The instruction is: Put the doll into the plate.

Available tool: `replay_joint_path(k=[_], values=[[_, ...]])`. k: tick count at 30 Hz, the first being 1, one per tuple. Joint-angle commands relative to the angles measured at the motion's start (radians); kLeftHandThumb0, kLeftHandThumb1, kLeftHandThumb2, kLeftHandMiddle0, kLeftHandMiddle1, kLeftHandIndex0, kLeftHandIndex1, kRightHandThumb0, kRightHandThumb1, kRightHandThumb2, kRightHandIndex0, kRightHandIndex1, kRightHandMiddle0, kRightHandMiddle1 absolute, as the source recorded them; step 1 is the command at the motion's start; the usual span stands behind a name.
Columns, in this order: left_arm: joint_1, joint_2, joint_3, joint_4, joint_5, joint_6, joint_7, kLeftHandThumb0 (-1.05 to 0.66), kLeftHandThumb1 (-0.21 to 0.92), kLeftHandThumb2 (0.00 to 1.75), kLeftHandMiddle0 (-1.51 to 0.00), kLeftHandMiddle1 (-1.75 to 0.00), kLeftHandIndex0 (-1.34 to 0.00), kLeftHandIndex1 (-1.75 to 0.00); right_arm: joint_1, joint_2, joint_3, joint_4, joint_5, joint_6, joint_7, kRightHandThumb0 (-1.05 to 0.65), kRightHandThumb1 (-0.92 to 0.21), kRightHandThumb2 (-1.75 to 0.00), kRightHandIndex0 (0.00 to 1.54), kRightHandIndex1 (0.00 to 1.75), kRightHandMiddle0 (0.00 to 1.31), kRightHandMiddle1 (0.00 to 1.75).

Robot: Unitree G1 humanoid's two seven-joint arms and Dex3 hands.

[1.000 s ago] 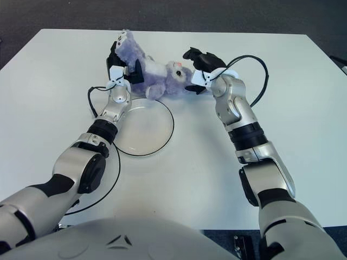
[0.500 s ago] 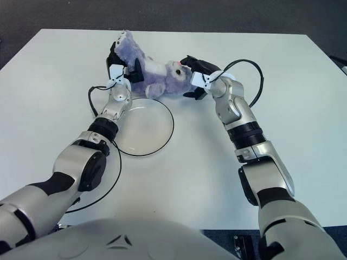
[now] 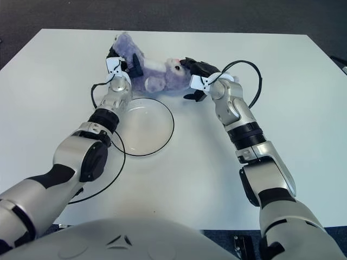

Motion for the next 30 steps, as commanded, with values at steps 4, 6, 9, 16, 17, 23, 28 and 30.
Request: replay_joint_path(k=[4, 6, 9, 16, 17, 23, 28, 30], values=[[-0.06, -0.042, 0.032, 0.047, -0.046, 0.059, -0.024, 0.0, 0.06, 1.58, -0.83, -1.63, -0.59, -1.75, 0.056, -0.005, 0.003, -0.046, -0.024, -0.027, -0.056, -0.66, -0.31, -0.85, 0.0, 0.0, 0.0, 0.22], [-0.07, -0.04, 0.039, 0.055, -0.056, 0.072, -0.03, 0.0, 0.05, 1.58, -0.83, -1.63, -0.6, -1.75, 0.059, -0.006, 0.007, -0.043, -0.032, -0.041, -0.072, -0.67, -0.32, -0.86, 0.0, 0.0, 0.0, 0.23], [-0.083, -0.038, 0.05, 0.068, -0.069, 0.088, -0.039, 0.0, 0.05, 1.59, -0.83, -1.64, -0.6, -1.75, 0.069, -0.007, 0.023, -0.045, -0.066, -0.048, -0.105, -0.7, -0.35, -0.83, 0.0, 0.0, 0.0, 0.21], [-0.098, -0.039, 0.066, 0.079, -0.089, 0.104, -0.051, 0.0, 0.05, 1.59, -0.84, -1.62, -0.6, -1.75, 0.084, 0.009, 0.054, -0.057, -0.16, -0.001, -0.167, -0.7, -0.38, -0.81, 0.01, 0.0, 0.0, 0.11], [-0.1, -0.04, 0.07, 0.081, -0.094, 0.107, -0.055, 0.0, 0.05, 1.59, -0.84, -1.62, -0.6, -1.75, 0.086, 0.015, 0.063, -0.053, -0.185, 0.014, -0.19, -0.69, -0.38, -0.81, 0.01, 0.0, 0.0, 0.11], [-0.106, -0.042, 0.078, 0.085, -0.108, 0.115, -0.066, 0.0, 0.05, 1.58, -0.85, -1.61, -0.59, -1.75, 0.091, 0.042, 0.085, -0.02, -0.248, 0.042, -0.277, -0.66, -0.37, -0.82, 0.0, 0.0, 0.0, 0.09], [-0.108, -0.046, 0.082, 0.082, -0.119, 0.122, -0.075, 0.0, 0.06, 1.56, -0.86, -1.58, -0.59, -1.75, 0.093, 0.062, 0.084, 0.014, -0.267, 0.043, -0.358, -0.64, -0.36, -0.83, 0.0, 0.0, 0.0, 0.05], [-0.108, -0.048, 0.086, 0.082, -0.125, 0.122, -0.081, 0.0, 0.06, 1.56, -0.86, -1.57, -0.59, -1.75, 0.093, 0.072, 0.084, 0.034, -0.269, 0.038, -0.391, -0.63, -0.36, -0.84, 0.0, 0.0, 0.0, 0.03]])
